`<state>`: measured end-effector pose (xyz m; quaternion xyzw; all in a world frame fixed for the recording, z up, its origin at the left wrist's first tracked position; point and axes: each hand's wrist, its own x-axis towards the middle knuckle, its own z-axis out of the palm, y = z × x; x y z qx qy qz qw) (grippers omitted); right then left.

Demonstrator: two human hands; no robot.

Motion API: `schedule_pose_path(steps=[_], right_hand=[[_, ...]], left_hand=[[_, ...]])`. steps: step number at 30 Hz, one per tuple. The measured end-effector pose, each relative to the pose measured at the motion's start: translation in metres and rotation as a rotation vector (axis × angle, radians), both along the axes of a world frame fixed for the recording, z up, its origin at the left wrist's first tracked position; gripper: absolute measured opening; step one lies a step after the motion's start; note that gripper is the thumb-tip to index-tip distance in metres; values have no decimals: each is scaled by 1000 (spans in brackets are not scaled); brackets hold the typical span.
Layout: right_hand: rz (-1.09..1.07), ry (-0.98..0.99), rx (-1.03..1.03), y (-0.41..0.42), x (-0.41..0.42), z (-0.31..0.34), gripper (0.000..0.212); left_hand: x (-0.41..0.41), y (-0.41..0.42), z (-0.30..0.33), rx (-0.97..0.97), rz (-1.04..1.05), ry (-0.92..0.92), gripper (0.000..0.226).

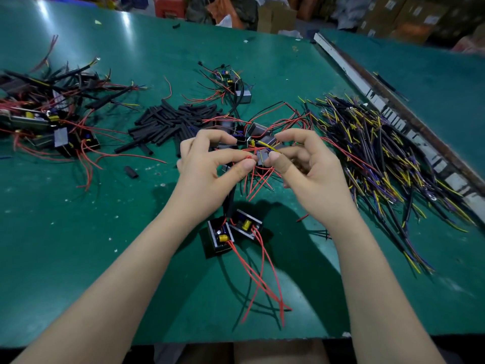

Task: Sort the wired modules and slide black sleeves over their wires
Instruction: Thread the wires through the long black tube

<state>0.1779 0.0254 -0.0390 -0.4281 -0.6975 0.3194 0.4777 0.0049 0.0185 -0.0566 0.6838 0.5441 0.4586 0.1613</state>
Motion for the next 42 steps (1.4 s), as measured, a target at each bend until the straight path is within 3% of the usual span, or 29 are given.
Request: schedule_pose_path(steps=[3, 12, 21, 25, 34, 38, 42], right_hand=[[27, 38, -1, -1, -3, -1, 15], [55, 61, -8, 0, -11, -9, 16], [29, 43, -44, 1, -16, -14, 16], [25, 46, -47, 1, -16, -14, 17], [38, 48, 2, -4, -23, -15, 21], [-52, -2, 149, -7, -29, -18, 23], [-150, -246, 355, -10, -30, -21, 25]], left_hand=[[-1, -1, 2, -68, -48, -55, 27], [0, 0, 4, -133, -102, -232, 19], [-2, 1, 5, -112, -130, -389, 17], [-2, 2, 4, -92, -128, -436, 6], [5, -2, 1, 137, 21, -157, 5], [11, -3, -1, 108, 84, -195, 8], [15, -3, -2, 10, 110, -251, 17]])
